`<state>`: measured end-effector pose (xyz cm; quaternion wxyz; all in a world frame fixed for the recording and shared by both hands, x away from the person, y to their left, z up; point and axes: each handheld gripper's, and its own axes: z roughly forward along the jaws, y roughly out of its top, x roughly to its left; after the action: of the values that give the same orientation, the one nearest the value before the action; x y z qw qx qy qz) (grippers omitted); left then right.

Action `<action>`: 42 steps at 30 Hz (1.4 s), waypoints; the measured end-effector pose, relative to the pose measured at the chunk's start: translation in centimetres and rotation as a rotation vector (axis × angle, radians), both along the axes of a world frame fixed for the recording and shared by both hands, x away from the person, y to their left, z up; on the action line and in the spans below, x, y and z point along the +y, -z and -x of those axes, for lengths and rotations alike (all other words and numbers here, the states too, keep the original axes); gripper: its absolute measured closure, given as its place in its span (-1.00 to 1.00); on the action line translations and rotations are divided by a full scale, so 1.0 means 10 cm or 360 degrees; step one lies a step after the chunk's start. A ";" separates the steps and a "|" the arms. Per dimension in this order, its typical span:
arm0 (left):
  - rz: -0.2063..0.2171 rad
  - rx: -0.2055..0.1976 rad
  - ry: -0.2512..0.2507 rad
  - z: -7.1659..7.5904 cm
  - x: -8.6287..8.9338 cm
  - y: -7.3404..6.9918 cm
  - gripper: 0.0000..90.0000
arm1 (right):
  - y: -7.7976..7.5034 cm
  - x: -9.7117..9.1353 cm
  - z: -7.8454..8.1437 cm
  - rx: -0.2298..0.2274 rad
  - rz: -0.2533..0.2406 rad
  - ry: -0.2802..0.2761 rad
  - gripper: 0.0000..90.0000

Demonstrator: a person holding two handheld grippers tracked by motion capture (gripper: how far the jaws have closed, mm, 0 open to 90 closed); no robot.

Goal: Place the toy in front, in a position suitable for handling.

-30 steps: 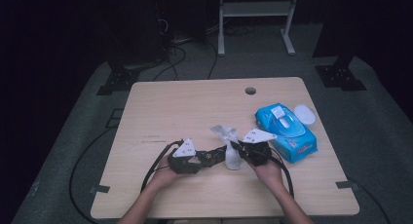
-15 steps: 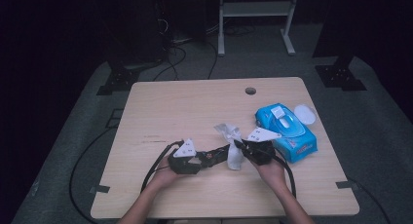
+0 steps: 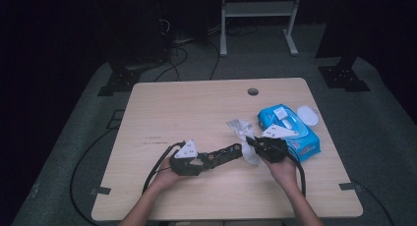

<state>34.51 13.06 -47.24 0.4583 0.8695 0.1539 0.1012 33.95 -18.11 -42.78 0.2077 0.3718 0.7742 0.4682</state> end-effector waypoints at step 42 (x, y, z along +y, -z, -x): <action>-0.0084 0.0018 -0.0034 -0.02 0.22 -0.04 0.31 | 0.34 0.14 -0.08 0.0155 -0.0196 -0.0009 0.88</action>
<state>34.71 15.27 -46.83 0.4331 0.8802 0.1632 0.1053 34.76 -16.66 -46.19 0.1454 0.4040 0.7541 0.4969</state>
